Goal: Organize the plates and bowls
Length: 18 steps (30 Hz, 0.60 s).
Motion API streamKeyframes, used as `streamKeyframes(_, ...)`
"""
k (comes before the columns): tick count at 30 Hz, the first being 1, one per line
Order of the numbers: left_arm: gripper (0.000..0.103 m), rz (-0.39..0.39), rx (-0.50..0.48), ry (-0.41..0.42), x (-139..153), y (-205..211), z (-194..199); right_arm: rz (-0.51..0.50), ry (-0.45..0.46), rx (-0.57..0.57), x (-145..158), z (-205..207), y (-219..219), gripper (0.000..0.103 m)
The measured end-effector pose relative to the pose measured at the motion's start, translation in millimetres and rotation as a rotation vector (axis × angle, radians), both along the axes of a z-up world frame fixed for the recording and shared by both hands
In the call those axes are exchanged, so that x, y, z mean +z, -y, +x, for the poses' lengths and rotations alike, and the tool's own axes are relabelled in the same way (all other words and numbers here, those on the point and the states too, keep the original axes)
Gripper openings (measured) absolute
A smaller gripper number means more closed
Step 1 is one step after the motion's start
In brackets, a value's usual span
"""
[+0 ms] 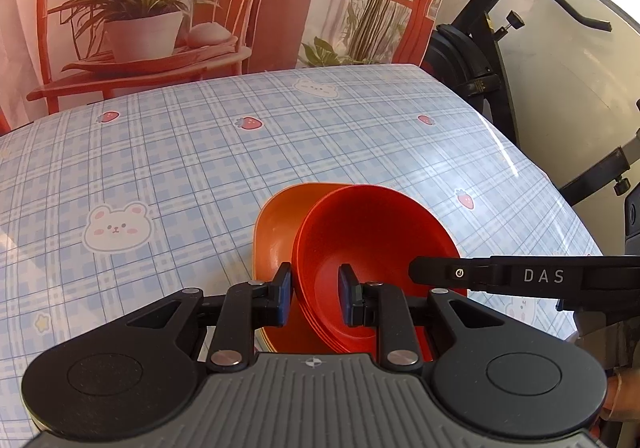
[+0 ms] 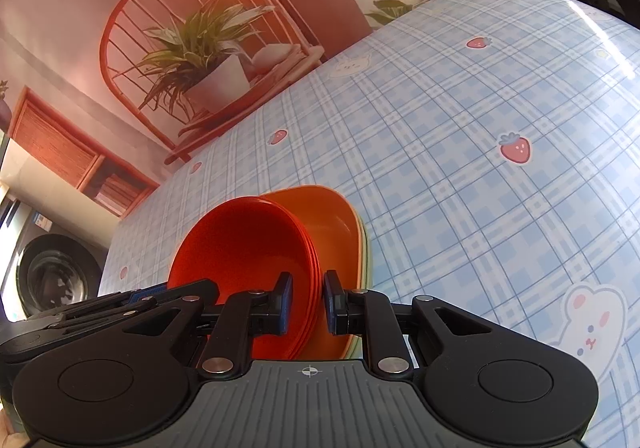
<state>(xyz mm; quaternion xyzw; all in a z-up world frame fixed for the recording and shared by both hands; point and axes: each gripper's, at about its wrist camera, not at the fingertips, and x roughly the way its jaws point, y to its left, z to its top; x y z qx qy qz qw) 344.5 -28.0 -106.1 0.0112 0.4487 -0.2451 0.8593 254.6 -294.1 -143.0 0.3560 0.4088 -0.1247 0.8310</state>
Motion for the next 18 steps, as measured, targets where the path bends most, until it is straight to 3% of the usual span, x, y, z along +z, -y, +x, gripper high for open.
streamKeyframes(18,0.026,0.008,0.019,0.003,-0.8,-2.6,-2.5,-0.013,-0.002,0.013,-0.8,2.0,0.2,0.017)
